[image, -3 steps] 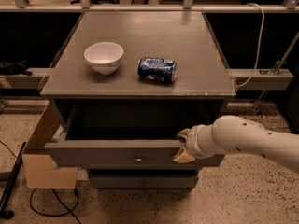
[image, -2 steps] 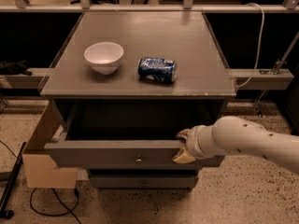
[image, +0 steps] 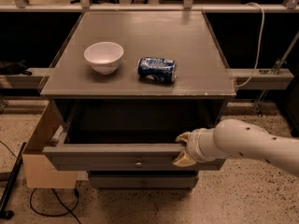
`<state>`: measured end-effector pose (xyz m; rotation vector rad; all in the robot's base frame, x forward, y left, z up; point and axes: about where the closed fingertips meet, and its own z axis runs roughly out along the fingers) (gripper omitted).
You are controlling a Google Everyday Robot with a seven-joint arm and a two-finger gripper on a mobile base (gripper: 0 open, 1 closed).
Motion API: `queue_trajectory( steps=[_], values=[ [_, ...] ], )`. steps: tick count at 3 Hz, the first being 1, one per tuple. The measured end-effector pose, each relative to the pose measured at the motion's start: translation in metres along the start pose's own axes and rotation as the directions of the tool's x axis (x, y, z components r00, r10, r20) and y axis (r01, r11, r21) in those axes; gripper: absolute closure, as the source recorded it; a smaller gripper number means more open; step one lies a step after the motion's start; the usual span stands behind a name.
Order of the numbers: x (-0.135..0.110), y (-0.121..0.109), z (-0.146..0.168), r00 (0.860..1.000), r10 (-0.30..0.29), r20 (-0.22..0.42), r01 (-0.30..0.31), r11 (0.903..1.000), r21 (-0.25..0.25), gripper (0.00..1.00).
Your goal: Open top drawer
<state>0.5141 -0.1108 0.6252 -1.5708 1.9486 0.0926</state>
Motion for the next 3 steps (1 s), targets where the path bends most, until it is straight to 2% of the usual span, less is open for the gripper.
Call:
queue_trajectory(
  steps=[1,2,3],
  values=[
    [0.001,0.0035,-0.0023,1.0,0.003,0.001,-0.003,1.0,0.0,0.94],
    [0.001,0.0035,-0.0023,1.0,0.003,0.001,-0.003,1.0,0.0,0.83],
    [0.001,0.0035,-0.0023,1.0,0.003,0.001,-0.003,1.0,0.0,0.59]
  ],
)
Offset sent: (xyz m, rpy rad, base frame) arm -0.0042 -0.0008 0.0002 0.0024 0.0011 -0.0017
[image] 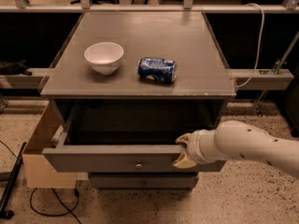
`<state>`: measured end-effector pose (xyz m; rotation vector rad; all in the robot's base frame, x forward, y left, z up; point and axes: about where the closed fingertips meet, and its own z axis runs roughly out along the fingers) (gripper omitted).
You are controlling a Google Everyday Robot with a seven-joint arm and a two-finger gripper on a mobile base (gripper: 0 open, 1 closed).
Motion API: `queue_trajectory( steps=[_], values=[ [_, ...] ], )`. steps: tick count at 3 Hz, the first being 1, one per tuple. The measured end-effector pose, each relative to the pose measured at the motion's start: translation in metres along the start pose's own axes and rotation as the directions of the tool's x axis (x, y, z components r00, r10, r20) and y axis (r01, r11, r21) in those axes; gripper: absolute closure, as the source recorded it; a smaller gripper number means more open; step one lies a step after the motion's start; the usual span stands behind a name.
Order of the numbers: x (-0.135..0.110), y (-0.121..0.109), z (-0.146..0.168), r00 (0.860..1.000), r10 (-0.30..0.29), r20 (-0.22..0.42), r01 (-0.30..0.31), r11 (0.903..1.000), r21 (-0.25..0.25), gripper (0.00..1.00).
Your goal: Open top drawer
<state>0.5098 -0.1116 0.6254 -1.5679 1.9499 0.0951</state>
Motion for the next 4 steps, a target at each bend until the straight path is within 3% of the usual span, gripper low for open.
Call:
queue_trajectory(
  steps=[1,2,3,4],
  values=[
    [0.0,0.0,0.0,1.0,0.0,0.0,0.0,1.0,0.0,0.36],
    [0.0,0.0,0.0,1.0,0.0,0.0,0.0,1.0,0.0,0.05],
    [0.0,0.0,0.0,1.0,0.0,0.0,0.0,1.0,0.0,0.0],
    [0.0,0.0,0.0,1.0,0.0,0.0,0.0,1.0,0.0,0.19]
  ],
)
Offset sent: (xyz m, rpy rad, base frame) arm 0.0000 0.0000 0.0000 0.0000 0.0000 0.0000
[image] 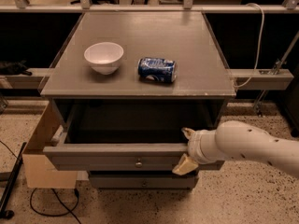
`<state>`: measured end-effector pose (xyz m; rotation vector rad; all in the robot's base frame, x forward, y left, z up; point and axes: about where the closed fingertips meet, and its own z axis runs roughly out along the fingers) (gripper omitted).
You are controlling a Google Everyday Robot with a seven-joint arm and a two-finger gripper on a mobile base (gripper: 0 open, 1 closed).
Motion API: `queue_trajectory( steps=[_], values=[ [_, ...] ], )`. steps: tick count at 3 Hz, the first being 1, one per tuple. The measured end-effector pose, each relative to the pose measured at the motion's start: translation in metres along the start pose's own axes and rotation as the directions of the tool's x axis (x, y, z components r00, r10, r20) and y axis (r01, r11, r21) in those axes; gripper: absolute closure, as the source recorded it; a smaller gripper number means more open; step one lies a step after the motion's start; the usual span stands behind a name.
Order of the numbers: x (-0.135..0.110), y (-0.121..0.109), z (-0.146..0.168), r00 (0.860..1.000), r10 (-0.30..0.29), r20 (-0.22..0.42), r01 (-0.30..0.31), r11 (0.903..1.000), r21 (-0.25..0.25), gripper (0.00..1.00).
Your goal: Open top drawer
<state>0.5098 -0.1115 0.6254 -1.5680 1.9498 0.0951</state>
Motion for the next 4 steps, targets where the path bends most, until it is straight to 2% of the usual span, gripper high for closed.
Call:
queue_trajectory(
  steps=[1,2,3,4],
  values=[
    [0.005,0.026,-0.016,1.0,-0.008,0.023,0.008,0.9999,0.015,0.5],
    [0.003,0.024,-0.019,1.0,-0.008,0.023,0.008,0.9999,0.015,0.73],
    [0.003,0.052,-0.027,0.999,-0.008,0.037,0.007,0.9998,0.021,1.0],
    [0.0,0.05,-0.032,0.999,-0.008,0.037,0.007,0.9998,0.021,1.0]
  ],
)
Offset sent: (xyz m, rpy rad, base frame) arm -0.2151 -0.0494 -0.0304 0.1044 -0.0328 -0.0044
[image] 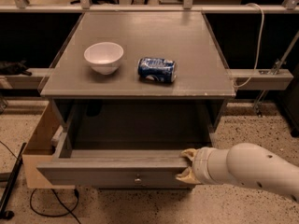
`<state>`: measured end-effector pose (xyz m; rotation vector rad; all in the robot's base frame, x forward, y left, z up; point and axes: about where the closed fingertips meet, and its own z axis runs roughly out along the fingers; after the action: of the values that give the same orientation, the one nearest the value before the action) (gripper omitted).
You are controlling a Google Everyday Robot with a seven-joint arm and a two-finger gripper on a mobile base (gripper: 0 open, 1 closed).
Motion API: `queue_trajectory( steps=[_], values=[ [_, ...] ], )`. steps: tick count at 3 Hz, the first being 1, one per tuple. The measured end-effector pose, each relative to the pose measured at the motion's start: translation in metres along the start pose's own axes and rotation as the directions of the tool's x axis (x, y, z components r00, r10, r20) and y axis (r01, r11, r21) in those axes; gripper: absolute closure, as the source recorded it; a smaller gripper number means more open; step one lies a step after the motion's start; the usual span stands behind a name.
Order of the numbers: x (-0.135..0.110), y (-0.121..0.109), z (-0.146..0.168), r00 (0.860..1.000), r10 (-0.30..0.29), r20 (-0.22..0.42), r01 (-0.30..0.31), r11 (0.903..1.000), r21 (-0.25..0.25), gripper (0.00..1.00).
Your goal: Open top drawer
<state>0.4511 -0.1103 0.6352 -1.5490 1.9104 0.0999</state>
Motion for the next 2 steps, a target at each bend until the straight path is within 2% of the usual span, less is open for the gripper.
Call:
queue_trajectory(
  steps=[1,2],
  values=[
    [0.0,0.0011,-0.0018,1.0,0.001,0.0,-0.001,1.0,0.0,1.0],
    [0.0,0.0011,-0.0018,1.0,0.001,0.0,-0.001,1.0,0.0,0.77]
  ],
)
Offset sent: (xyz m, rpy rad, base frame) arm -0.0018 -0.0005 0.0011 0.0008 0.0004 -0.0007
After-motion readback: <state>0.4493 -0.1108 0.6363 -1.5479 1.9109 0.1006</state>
